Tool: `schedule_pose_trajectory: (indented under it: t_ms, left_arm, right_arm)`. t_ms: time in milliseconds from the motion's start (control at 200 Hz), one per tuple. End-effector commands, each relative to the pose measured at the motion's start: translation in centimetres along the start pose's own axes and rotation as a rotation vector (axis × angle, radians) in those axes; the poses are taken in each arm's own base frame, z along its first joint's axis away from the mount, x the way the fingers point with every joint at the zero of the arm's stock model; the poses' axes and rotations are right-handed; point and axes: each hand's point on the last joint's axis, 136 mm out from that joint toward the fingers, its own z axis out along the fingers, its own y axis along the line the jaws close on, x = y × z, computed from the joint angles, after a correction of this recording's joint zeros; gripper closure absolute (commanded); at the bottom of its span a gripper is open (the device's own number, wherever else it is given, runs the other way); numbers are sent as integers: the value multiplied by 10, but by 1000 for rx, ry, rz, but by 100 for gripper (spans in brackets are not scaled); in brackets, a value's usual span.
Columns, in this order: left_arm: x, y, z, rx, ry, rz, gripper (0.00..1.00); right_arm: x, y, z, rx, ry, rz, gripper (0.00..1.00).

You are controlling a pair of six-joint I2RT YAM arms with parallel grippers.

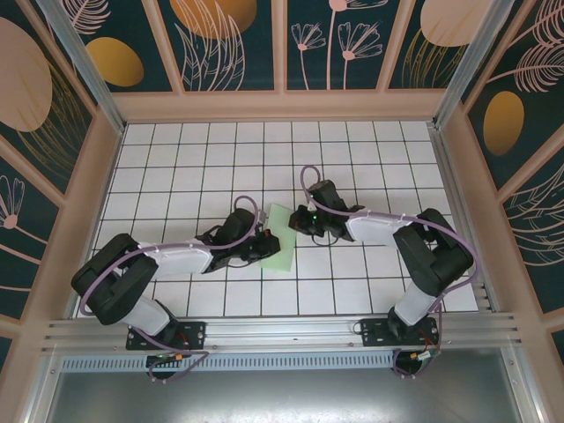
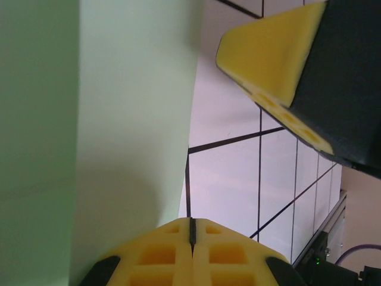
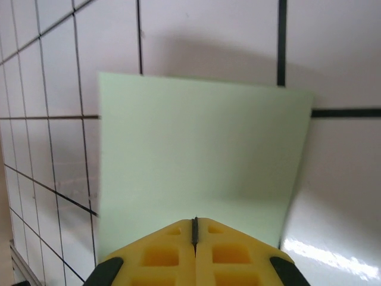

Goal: Fold a paper plane with a square sheet of paper (pick it up from the middle)
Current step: Fold the square sheet of paper in half at the center of the table.

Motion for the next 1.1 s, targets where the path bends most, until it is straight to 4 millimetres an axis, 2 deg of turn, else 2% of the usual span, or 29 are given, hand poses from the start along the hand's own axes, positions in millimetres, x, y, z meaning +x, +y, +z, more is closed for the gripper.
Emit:
schedule_pose_trajectory:
  t_ms: [0,290,641,826,986,1001,1091]
  left_arm:
    - [5,-4,12,-6,38,11,100]
    - [5,-6,24,-36,51,13,100]
    - [14,2,36,-57,90,4,100]
    - [15,3,37,-56,87,1,100]
    - [15,4,37,-58,88,-4,100]
    - [18,11,41,-78,99,-10,100]
    - [19,14,42,-83,103,-13,100]
  right_arm:
    - [8,-1,0,-20,19,-25,100]
    - [25,-17,13,3,87,-16,100]
    - [33,-23,21,12,115,-23,100]
    - [34,-25,22,19,120,-34,100]
    - [38,-16,16,-6,122,-59,100]
    - [39,-16,15,-4,123,-58,100]
    - [44,-18,14,15,129,-57,100]
